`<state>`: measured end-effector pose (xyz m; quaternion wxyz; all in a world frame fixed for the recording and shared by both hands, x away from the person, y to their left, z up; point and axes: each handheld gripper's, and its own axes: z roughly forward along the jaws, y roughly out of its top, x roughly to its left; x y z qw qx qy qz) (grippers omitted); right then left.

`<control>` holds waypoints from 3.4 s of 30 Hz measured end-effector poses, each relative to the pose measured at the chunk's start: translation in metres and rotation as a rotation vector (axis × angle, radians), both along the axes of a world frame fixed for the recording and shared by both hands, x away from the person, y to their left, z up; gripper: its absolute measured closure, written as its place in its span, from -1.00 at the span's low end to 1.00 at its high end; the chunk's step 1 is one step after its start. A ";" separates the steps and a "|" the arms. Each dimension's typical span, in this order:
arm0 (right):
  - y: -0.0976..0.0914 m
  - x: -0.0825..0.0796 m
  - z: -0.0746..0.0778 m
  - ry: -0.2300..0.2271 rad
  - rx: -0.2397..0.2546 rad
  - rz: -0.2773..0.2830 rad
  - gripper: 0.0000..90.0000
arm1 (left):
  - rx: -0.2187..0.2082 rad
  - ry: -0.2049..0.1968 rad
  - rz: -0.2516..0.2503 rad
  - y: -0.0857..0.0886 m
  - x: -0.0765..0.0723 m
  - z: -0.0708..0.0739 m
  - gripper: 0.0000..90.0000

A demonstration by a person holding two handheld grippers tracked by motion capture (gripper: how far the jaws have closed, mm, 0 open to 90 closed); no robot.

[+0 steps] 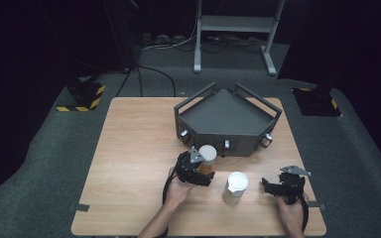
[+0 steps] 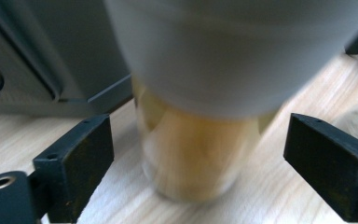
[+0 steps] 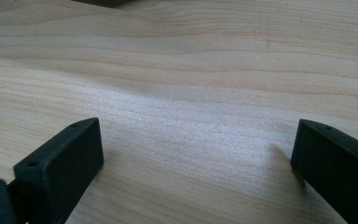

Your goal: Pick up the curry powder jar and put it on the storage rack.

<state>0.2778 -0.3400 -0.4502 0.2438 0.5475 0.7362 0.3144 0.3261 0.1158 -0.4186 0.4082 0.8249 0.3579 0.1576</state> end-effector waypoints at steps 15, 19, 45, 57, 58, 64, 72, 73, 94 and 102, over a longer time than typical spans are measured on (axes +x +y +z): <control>0.000 0.000 0.000 -0.001 -0.001 0.001 -0.96 | -0.006 -0.028 0.006 -0.012 0.007 0.002 -0.48; 0.000 0.000 0.000 -0.001 -0.001 0.001 -0.96 | -0.001 -0.031 0.011 -0.014 0.007 0.002 -0.41; -0.001 0.000 0.000 -0.002 0.001 0.004 -0.94 | 0.013 -0.010 -0.016 -0.016 0.010 0.010 -0.28; -0.001 0.000 0.000 -0.003 0.001 0.006 -0.94 | 0.022 -0.023 -0.045 -0.013 0.007 0.032 -0.28; -0.001 0.000 0.000 -0.003 0.001 0.006 -0.93 | 0.020 -0.023 -0.052 -0.012 0.007 0.041 -0.28; -0.001 -0.001 0.000 -0.004 0.001 0.008 -0.93 | 0.029 -0.021 -0.080 -0.011 0.010 0.062 -0.27; -0.001 -0.001 0.000 -0.006 0.001 0.010 -0.92 | 0.039 0.007 -0.126 -0.012 0.020 0.094 -0.27; -0.001 -0.001 0.000 -0.006 0.001 0.010 -0.92 | 0.034 0.009 -0.131 -0.012 0.021 0.098 -0.27; -0.001 -0.001 0.000 -0.006 0.003 0.010 -0.91 | 0.031 -0.020 -0.181 -0.021 0.071 0.171 -0.27; -0.001 -0.001 0.000 -0.006 0.004 0.009 -0.91 | 0.054 0.001 -0.133 -0.031 0.099 0.181 -0.27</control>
